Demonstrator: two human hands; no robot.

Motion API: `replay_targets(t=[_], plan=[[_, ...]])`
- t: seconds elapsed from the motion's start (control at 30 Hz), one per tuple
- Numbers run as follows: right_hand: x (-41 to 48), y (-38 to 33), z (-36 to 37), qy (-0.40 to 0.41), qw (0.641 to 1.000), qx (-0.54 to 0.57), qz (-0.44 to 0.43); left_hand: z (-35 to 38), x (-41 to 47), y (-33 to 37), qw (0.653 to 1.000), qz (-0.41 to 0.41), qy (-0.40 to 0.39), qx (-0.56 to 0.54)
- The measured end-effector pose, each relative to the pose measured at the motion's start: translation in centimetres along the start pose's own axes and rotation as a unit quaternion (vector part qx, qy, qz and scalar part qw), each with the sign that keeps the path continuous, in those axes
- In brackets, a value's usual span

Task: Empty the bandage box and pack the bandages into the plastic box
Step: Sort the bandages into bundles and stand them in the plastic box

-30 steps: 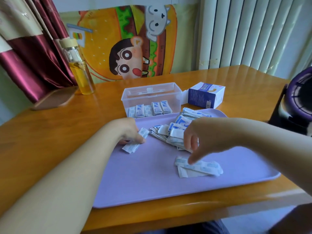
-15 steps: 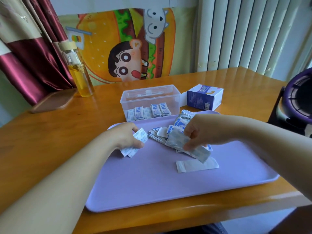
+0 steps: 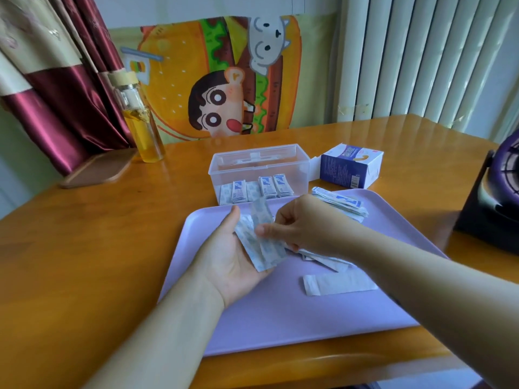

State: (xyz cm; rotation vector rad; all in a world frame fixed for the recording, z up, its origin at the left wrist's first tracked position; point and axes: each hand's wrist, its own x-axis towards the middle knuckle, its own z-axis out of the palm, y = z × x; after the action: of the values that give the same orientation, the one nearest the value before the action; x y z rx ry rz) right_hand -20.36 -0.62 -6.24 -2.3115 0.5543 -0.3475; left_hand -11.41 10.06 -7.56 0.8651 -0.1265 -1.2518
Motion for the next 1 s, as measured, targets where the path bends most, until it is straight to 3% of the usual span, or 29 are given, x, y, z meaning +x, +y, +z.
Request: replay_targets(t=[0.23, 0.4, 0.57, 0.8, 1.0], plan=[[0.5, 0.6, -2.7, 0.097, 0.994, -0.035, -0.035, -0.2, 0.3, -0.5, 0.986, 0.050, 0.062, -0.149], [-1.1, 3.4, -5.3, -0.060, 0.966, -0.251, -0.018, -1.7, 0.7, 0.4, 0.982, 0.064, 0.091, -0.154], [-2.0, 4.4, -3.9, -0.017, 0.937, -0.343, -0.071, -1.4, 0.9, 0.2, 0.984, 0.071, 0.108, -0.127], [-1.2, 4.4, -3.3, -0.014, 0.945, -0.328, -0.007, -1.6, 0.1, 0.6, 0.985, 0.075, 0.093, -0.125], [-0.4, 4.7, -4.0, 0.009, 0.975, -0.222, 0.024, -1.5, -0.1, 0.5, 0.987, 0.061, 0.085, -0.124]])
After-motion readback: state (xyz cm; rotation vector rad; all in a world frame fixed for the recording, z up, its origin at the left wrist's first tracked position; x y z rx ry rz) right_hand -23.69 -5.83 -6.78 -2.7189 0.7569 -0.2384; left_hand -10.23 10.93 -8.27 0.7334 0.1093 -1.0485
